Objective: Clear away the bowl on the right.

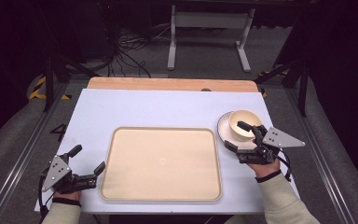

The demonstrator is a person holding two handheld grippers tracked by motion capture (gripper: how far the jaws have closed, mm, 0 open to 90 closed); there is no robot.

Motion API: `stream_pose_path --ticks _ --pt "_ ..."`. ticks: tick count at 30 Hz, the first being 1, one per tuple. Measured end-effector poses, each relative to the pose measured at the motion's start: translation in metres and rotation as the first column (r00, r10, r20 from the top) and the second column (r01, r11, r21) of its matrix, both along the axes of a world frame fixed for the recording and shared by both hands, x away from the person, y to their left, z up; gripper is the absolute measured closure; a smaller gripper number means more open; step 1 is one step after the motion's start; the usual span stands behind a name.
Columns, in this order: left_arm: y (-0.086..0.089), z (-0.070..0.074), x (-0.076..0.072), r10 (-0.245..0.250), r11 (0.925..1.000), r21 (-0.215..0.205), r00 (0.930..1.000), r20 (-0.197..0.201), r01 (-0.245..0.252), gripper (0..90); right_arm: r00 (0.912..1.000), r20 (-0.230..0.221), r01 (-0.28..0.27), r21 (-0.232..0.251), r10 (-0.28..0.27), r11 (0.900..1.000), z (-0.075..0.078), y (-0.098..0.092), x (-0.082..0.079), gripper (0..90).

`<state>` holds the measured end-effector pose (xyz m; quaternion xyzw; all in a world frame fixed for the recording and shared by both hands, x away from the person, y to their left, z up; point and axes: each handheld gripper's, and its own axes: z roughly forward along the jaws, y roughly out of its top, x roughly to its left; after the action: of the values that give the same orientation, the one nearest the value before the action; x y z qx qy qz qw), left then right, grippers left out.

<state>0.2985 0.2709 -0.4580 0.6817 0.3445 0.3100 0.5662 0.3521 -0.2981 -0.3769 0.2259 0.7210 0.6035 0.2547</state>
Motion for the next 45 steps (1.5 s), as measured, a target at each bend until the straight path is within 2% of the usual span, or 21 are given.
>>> stream_pose_path --ticks 2,4,12,13,17,25,31,34,37,40,45 --pt "0.000 0.000 0.000 0.000 1.0000 0.001 1.0000 0.000 0.000 0.2 0.9999 -0.010 0.013 -0.018 -0.013 1.000 0.000 -0.004 0.005 17.6" --pt "-0.001 0.000 0.000 0.003 1.0000 -0.004 1.0000 -0.002 -0.003 0.2 0.9994 -0.025 0.022 -0.011 -0.023 1.000 0.001 -0.009 0.010 17.6" --pt "-0.001 0.000 0.000 0.003 1.0000 0.000 1.0000 -0.002 -0.003 0.2 0.9968 -0.043 0.066 -0.045 -0.068 0.997 0.009 -0.023 0.020 18.3" --pt "-0.001 0.000 0.000 0.003 1.0000 0.002 1.0000 -0.003 -0.003 0.2 0.9954 -0.058 0.073 -0.057 -0.076 0.996 0.011 -0.026 0.022 19.0" --pt "-0.001 0.000 0.000 0.004 1.0000 0.001 1.0000 -0.003 -0.004 0.2 0.9925 -0.056 0.105 -0.067 -0.109 0.992 0.014 -0.034 0.025 19.9" --pt "-0.001 0.000 0.000 0.003 1.0000 0.004 1.0000 -0.003 -0.003 0.2 0.9870 -0.058 0.147 -0.056 -0.150 0.988 0.016 -0.047 0.032 19.9" --pt "-0.001 0.000 0.000 0.003 1.0000 0.004 1.0000 -0.001 -0.003 0.2 0.9841 -0.055 0.169 -0.001 -0.169 0.986 0.010 -0.056 0.035 19.9" --pt "-0.001 0.000 0.000 0.002 1.0000 0.004 1.0000 -0.001 -0.002 0.2 0.9807 -0.064 0.185 -0.009 -0.185 0.983 0.008 -0.058 0.037 20.0" --pt "-0.001 0.000 0.001 0.003 1.0000 0.005 1.0000 0.000 -0.003 0.2 0.9721 -0.081 0.217 -0.044 -0.220 0.975 0.009 -0.060 0.042 22.9" --pt "-0.001 0.000 0.001 0.003 1.0000 0.006 1.0000 -0.001 -0.003 0.2 0.9550 -0.125 0.259 -0.091 -0.269 0.962 0.010 -0.063 0.048 27.6" --pt "-0.002 0.000 0.001 0.003 1.0000 0.002 1.0000 -0.001 -0.003 0.2 0.9205 -0.185 0.312 -0.184 -0.344 0.932 0.011 -0.067 0.061 32.0"
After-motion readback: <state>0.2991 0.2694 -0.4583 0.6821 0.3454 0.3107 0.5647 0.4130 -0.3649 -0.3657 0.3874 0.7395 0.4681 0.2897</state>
